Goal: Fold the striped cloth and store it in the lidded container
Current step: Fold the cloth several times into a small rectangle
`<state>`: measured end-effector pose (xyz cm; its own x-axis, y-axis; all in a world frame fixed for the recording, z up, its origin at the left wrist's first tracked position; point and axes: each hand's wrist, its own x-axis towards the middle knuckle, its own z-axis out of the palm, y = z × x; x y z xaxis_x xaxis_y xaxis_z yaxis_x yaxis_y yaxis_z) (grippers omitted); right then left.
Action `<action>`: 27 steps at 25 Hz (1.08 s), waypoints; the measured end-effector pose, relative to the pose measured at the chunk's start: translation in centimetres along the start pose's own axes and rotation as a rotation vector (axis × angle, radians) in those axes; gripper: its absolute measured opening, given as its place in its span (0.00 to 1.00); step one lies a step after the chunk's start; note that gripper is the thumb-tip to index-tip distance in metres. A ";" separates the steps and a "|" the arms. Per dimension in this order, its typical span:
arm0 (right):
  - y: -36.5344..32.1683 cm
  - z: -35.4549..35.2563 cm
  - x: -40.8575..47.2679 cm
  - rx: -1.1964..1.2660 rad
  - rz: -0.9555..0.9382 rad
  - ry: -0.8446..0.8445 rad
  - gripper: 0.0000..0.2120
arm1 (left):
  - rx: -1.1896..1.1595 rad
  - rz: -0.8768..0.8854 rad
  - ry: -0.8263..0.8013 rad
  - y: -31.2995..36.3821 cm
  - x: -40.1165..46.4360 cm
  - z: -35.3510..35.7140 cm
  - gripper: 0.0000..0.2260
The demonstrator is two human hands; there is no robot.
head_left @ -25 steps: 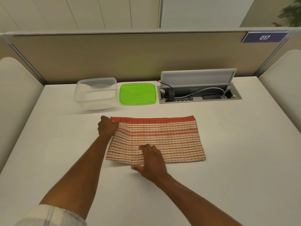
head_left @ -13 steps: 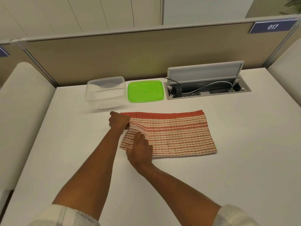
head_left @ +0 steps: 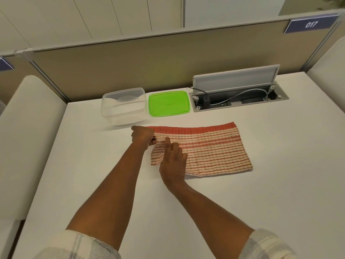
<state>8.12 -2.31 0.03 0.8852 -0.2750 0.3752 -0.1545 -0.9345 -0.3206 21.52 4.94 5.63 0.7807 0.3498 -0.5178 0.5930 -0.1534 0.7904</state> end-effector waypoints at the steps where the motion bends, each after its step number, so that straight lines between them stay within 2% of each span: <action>1: 0.1 -0.1 -0.2 0.025 -0.033 0.031 0.32 | 0.017 0.013 -0.006 0.1 0.1 -0.1 0.24; 4: 0.5 -0.4 -1.2 0.092 -0.109 0.080 0.26 | 0.161 0.096 0.026 0.5 0.3 -0.5 0.24; 6: 0.8 -1.0 -2.0 0.121 -0.118 0.072 0.18 | 0.248 0.182 0.051 0.8 0.4 -0.3 0.20; 8: 1.2 -1.7 -2.3 0.184 -0.110 0.037 0.11 | 0.239 0.249 0.034 1.1 0.1 0.4 0.19; 11: 2.4 -3.5 -2.5 0.350 -0.053 0.010 0.10 | 0.213 0.345 -0.034 1.8 -1.0 2.5 0.21; 14: 4.6 -5.4 -2.2 0.544 0.095 -0.047 0.11 | 0.216 0.453 -0.108 2.5 -2.7 5.5 0.22; 18: 8.4 -7.5 -1.3 0.775 0.363 -0.098 0.08 | 0.164 0.512 -0.185 3.4 -5.2 10.6 0.23; 22: 12.6 -8.9 -0.3 0.968 0.640 -0.160 0.07 | 0.162 0.517 -0.260 3.4 -7.1 15.7 0.21; 26: 17.1 -9.5 -0.2 1.058 0.781 -0.182 0.07 | 0.214 0.486 -0.323 2.3 -8.7 21.1 0.22; 27: 20.6 -9.5 0.1 1.082 0.837 -0.191 0.07 | 0.231 0.468 -0.337 2.1 -9.9 24.7 0.23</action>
<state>0.88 -23.78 1.75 0.7580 -0.5451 -0.3582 -0.3285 0.1553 -0.9316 19.89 -21.70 4.37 0.9652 -0.1085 -0.2380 0.1704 -0.4295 0.8868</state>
